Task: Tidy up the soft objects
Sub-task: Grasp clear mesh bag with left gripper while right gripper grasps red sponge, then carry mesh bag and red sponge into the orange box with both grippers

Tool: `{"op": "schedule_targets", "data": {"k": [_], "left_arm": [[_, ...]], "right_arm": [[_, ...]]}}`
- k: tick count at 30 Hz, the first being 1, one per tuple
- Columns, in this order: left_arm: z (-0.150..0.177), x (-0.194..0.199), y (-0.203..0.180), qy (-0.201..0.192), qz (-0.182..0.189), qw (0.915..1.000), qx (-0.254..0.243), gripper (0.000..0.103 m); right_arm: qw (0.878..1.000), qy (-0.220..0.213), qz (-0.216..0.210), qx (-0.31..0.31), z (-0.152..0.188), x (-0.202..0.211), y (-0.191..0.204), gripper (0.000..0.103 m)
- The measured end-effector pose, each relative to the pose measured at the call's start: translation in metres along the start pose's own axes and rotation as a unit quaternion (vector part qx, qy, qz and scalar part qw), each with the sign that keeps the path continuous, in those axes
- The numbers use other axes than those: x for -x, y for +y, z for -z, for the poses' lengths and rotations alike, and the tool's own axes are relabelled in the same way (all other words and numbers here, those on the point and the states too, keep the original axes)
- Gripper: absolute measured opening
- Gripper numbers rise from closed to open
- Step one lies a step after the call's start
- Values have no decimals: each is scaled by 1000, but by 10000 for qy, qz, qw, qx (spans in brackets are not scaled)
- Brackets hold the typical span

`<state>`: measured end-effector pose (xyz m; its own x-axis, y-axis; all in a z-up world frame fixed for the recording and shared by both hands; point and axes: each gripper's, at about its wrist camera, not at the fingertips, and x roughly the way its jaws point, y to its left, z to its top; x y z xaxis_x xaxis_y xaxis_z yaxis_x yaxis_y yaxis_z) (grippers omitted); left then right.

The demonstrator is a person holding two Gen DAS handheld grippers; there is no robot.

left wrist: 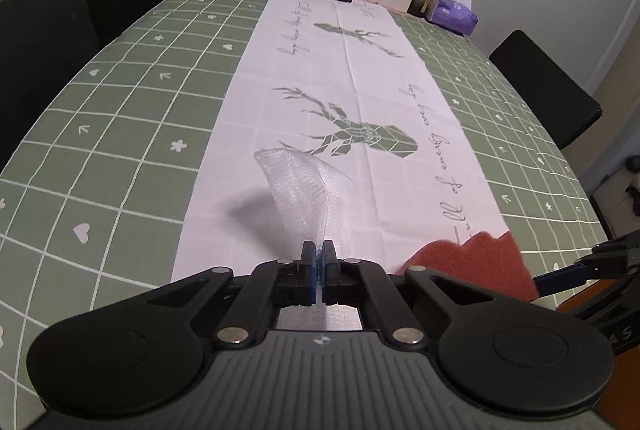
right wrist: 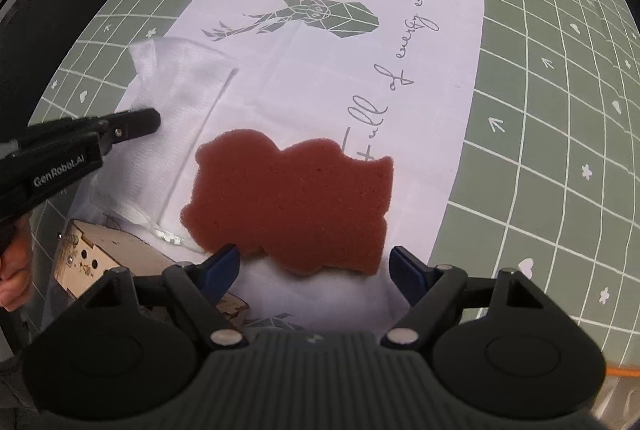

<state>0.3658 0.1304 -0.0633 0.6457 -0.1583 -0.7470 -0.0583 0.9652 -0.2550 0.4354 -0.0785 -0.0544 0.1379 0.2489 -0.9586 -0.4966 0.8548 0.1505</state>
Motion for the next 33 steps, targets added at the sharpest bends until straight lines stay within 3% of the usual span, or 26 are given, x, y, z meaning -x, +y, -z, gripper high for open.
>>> {"op": "schedule_targets", "data": {"k": [6, 10, 12, 13, 19, 33], "left_arm": [[0, 8, -3, -127, -45, 9999, -66, 2], [0, 6, -5, -107, 15, 9999, -96, 2], [2, 5, -7, -93, 39, 9999, -103, 2], [2, 5, -7, -87, 42, 9999, -104, 2], [2, 5, -5, -113, 26, 9999, -72, 2], [-13, 66, -9, -933, -93, 9956, -69, 1]], "right_arm": [[9968, -8, 554, 581, -3, 2, 5, 80], [9978, 46, 397, 531, -8, -5, 2, 79], [9990, 30, 247, 380, -10, -8, -1, 73], [9994, 19, 177, 300, -11, -9, -2, 63], [9997, -139, 114, 138, -8, -9, -2, 55], [9969, -765, 118, -128, -3, 38, 9, 53]]}}
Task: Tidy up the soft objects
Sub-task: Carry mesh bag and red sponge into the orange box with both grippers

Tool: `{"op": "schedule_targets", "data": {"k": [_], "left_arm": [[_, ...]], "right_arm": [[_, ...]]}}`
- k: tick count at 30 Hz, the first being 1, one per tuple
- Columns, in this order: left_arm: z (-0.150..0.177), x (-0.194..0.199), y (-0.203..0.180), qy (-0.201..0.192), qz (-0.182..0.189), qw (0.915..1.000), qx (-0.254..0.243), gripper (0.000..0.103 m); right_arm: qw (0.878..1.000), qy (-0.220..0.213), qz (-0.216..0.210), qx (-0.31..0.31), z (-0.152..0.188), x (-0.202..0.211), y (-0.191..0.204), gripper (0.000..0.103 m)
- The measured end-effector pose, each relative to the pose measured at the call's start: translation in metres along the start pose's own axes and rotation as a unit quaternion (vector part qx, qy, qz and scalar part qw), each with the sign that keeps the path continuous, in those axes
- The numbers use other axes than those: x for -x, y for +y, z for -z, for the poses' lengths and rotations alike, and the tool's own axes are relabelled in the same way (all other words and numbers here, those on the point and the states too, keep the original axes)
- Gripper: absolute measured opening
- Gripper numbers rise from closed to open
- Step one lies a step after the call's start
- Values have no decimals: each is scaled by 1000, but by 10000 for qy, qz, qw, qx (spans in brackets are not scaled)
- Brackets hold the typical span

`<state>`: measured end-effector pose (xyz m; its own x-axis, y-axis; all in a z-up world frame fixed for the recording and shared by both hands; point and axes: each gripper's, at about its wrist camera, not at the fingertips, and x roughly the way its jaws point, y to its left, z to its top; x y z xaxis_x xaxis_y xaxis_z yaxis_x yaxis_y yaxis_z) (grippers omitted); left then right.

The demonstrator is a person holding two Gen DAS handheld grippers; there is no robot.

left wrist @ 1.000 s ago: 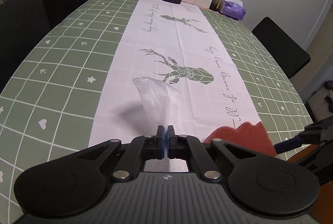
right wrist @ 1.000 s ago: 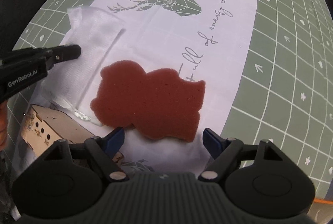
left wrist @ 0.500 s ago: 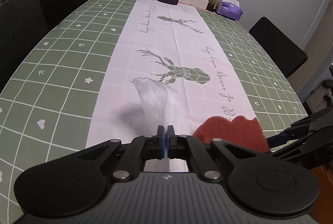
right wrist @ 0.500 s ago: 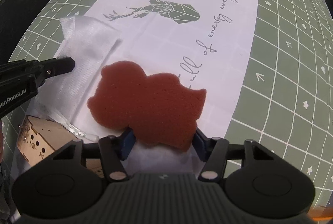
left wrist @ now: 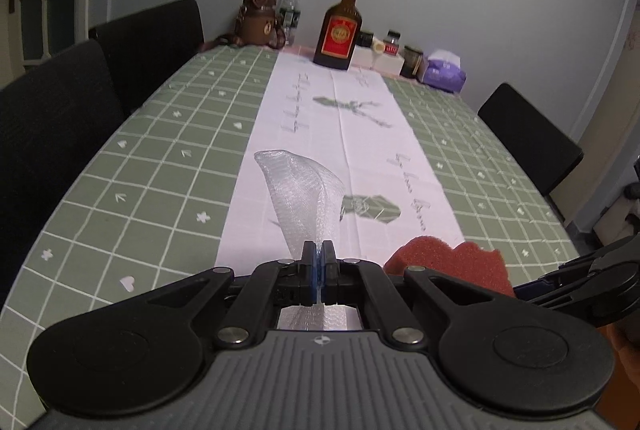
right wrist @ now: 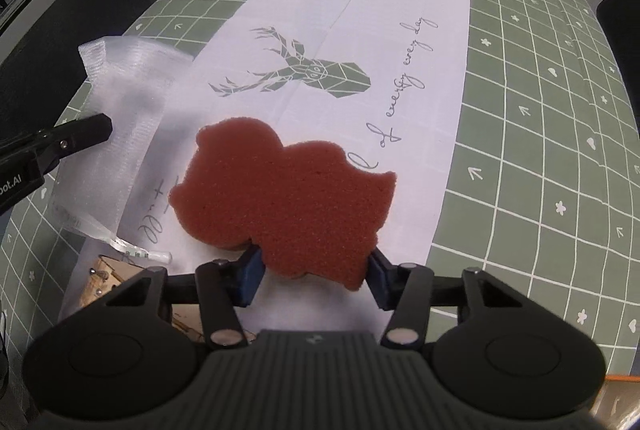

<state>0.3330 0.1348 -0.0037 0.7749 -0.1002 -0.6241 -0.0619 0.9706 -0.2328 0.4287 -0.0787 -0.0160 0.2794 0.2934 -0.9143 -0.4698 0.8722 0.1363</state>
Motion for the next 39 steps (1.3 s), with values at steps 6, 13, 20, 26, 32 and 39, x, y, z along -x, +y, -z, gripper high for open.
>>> {"op": "schedule_targets", "data": {"k": [6, 13, 20, 26, 32, 39], "left_arm": [[-4, 49, -16, -380, 98, 9992, -99, 1], [7, 118, -48, -817, 531, 9948, -307, 1], [35, 160, -97, -888, 1197, 9867, -653, 1], [66, 162, -160, -469, 1980, 9728, -1109, 1], [96, 151, -216, 48, 2313, 9588, -1648, 1], [125, 124, -256, 941, 2316, 9442, -2147, 1]], "right_arm": [[9989, -438, 22, 153, 15, 52, 17, 53], [9957, -860, 150, 319, 63, 122, 22, 53], [9936, -987, 491, 244, 136, 169, -1, 53], [9920, -830, 955, 50, 194, 195, -39, 53], [9903, -407, 1328, 74, 238, 211, -75, 54], [9877, 357, 1452, 463, 264, 188, -102, 54]]}}
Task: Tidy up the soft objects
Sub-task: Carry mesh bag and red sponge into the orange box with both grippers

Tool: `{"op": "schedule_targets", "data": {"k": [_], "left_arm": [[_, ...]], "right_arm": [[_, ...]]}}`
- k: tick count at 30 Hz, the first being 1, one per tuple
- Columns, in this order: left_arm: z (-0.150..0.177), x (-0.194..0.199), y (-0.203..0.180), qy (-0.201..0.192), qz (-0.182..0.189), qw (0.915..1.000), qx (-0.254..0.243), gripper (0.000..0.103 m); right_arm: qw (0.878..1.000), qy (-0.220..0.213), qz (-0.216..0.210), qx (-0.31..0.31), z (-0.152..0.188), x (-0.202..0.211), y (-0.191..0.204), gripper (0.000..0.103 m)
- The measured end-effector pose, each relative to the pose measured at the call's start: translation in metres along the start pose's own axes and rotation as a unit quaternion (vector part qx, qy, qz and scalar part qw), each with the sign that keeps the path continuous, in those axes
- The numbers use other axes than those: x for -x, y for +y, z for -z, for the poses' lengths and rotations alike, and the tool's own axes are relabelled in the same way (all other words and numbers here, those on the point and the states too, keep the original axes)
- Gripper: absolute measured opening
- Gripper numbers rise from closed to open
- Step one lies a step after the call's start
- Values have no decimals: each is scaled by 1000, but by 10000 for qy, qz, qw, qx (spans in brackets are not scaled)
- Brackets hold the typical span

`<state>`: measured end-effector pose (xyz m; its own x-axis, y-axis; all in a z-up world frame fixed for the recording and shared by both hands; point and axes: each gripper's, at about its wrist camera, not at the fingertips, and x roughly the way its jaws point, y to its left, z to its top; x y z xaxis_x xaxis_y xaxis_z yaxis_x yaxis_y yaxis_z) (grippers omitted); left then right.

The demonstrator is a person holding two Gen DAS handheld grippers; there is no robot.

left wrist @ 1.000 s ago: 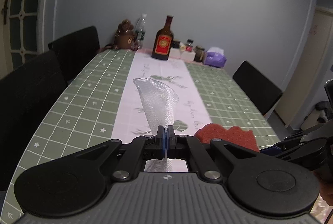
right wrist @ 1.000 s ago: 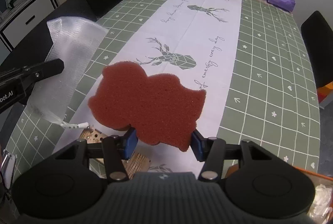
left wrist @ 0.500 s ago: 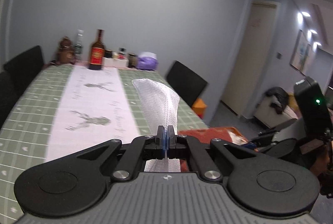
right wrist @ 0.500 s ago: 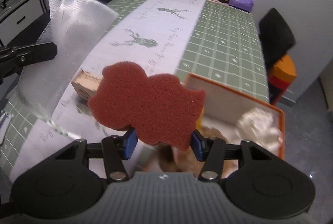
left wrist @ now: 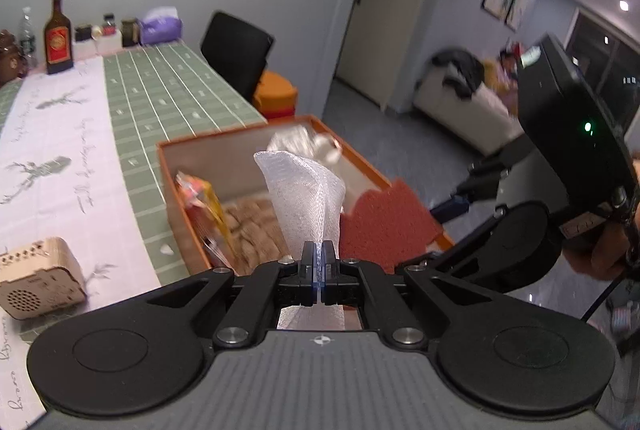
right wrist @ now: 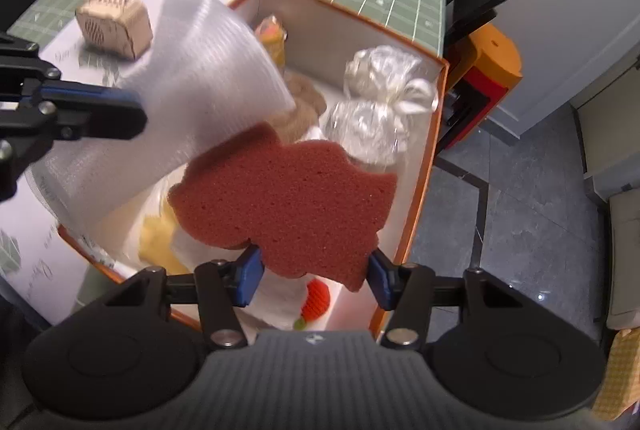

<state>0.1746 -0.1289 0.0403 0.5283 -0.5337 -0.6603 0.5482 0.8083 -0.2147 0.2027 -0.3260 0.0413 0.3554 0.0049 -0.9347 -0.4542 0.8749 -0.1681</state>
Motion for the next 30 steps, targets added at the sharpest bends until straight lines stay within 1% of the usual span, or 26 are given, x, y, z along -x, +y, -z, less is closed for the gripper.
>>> {"op": "schedule_targets", "data": {"k": [4, 8, 11, 16, 19, 24, 27, 30], "left_arm": [[2, -25, -3, 571, -223, 9980, -130, 1], [2, -44, -3, 977, -440, 9935, -371, 1], [4, -55, -14, 1251, -568, 9885, -637, 2], [3, -77, -20, 1585, -732, 9804, -912, 2], [5, -88, -22, 1718, -807, 9765, -1021, 2], [8, -99, -22, 1820, -914, 9728, -1107, 2], [12, -101, -19, 1820, -863, 9741, -1028, 2], [17, -98, -19, 1733, -836, 9754, -1079, 2]], "right_arm": [[9991, 180, -55, 367, -1, -15, 6, 55], [9965, 429, -5, 713, -2, -34, 17, 55], [9954, 608, -37, 740, -4, -47, 19, 55], [9949, 734, -72, 686, -4, -62, 17, 55], [9947, 747, -42, 705, 0, -65, 18, 55], [9943, 757, 49, 749, 2, -67, 21, 55], [9936, 770, 205, 801, 2, -71, 26, 56], [9932, 768, 245, 835, 4, -70, 30, 58]]}}
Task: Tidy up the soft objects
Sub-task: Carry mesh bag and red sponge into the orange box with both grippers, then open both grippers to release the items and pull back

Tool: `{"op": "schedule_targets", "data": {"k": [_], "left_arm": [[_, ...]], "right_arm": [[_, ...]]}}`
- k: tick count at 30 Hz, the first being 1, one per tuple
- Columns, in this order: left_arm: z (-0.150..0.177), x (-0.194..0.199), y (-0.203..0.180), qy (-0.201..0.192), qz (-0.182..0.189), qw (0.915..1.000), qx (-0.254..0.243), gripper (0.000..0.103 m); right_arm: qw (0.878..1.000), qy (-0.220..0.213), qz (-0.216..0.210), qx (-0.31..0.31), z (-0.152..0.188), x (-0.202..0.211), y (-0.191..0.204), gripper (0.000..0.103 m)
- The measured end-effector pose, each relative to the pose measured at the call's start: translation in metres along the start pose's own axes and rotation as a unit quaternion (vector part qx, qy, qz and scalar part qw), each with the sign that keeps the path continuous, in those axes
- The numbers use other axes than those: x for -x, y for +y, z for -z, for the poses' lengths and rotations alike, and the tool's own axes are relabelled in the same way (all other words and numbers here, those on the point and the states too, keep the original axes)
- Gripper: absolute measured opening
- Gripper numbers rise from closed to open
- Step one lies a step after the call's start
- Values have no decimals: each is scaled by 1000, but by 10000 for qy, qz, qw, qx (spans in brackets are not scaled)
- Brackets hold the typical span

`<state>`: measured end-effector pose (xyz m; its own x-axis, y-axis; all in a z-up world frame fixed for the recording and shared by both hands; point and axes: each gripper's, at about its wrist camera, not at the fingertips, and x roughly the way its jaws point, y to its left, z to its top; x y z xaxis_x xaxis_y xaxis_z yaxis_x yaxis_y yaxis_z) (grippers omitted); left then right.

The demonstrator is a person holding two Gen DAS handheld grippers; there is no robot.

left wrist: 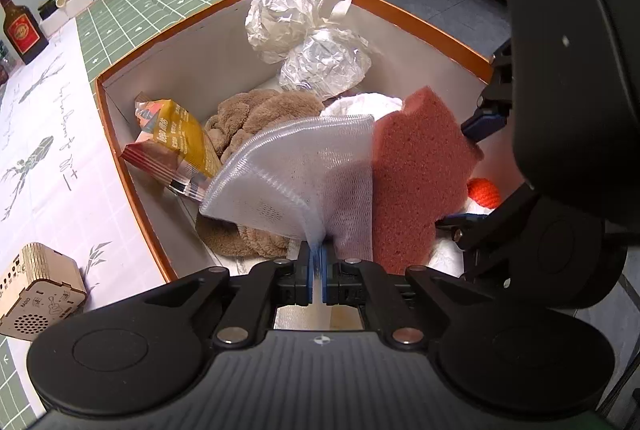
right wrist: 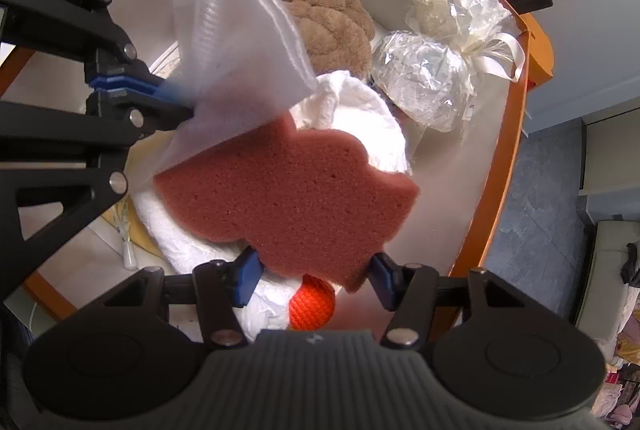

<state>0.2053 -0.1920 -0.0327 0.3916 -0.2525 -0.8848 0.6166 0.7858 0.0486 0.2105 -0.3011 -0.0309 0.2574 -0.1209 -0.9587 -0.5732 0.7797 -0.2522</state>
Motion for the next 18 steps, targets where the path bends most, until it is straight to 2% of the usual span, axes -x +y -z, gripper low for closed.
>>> {"op": "schedule_targets", "data": {"k": [4, 8, 10, 15, 18], "left_arm": [[2, 11, 4, -127, 99, 9999, 38, 10], [4, 28, 11, -278, 179, 9994, 120, 35], [5, 38, 17, -394, 178, 9989, 179, 37], [9, 67, 33, -784, 205, 9961, 356, 44], [14, 89, 41, -1097, 216, 9928, 428, 46]], "right_arm": [[10000, 23, 3, -60, 3, 5, -1, 61], [9999, -8, 89, -113, 5, 19, -2, 66], [9998, -24, 145, -123, 5, 28, -2, 70], [9991, -131, 395, -93, 5, 50, 0, 71], [9978, -317, 564, -137, 6, 68, 0, 78]]}}
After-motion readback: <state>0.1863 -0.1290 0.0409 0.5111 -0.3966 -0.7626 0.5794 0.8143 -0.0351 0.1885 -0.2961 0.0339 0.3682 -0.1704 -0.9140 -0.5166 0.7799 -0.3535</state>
